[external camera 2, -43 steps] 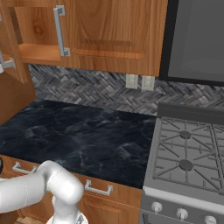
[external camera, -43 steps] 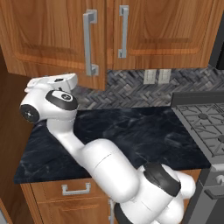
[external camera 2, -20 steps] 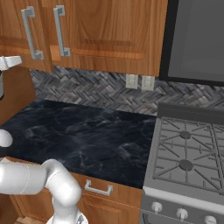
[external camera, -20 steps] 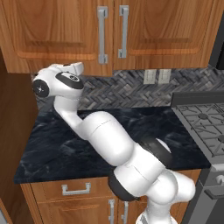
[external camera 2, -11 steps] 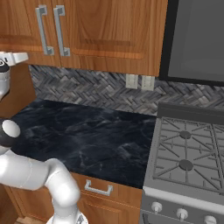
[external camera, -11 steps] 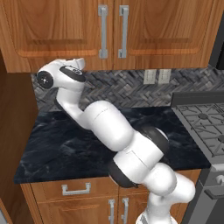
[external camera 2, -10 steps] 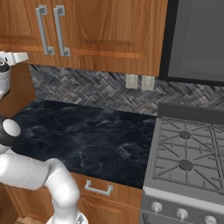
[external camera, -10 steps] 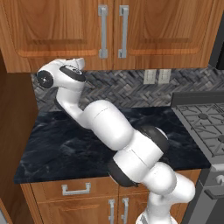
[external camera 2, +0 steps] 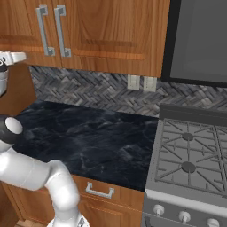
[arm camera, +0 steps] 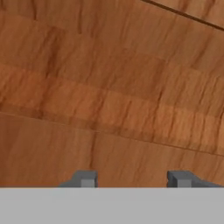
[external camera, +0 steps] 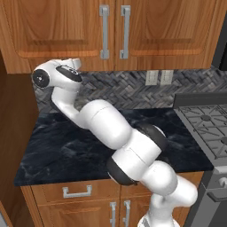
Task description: Open the cabinet and move the ladle to the pot. Then close the cabinet.
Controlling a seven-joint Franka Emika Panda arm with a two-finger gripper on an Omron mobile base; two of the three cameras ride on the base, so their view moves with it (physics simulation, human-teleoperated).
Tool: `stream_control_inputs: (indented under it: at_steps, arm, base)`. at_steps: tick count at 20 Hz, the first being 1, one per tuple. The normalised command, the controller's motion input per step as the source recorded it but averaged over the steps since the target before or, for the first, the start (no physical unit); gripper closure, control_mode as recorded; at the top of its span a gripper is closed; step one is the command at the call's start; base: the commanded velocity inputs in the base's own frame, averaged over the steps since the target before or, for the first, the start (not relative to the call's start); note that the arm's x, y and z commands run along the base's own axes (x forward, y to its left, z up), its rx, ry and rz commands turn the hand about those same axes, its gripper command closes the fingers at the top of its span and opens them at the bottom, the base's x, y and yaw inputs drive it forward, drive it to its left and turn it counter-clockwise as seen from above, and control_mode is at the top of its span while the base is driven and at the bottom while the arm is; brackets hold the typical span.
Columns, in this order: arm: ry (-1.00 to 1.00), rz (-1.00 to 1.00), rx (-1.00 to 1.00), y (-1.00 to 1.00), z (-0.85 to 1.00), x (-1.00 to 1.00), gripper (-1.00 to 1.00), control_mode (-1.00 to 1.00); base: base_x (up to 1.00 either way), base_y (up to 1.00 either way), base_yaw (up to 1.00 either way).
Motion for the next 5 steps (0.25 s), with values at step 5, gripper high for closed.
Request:
stream_control_inputs:
  at_steps: [5]
  arm:
    - [0.03,0.00,0.00,-0.05,0.00,0.13,-1.00,-1.00]
  base:
    - [0.00,0.00,0.00]
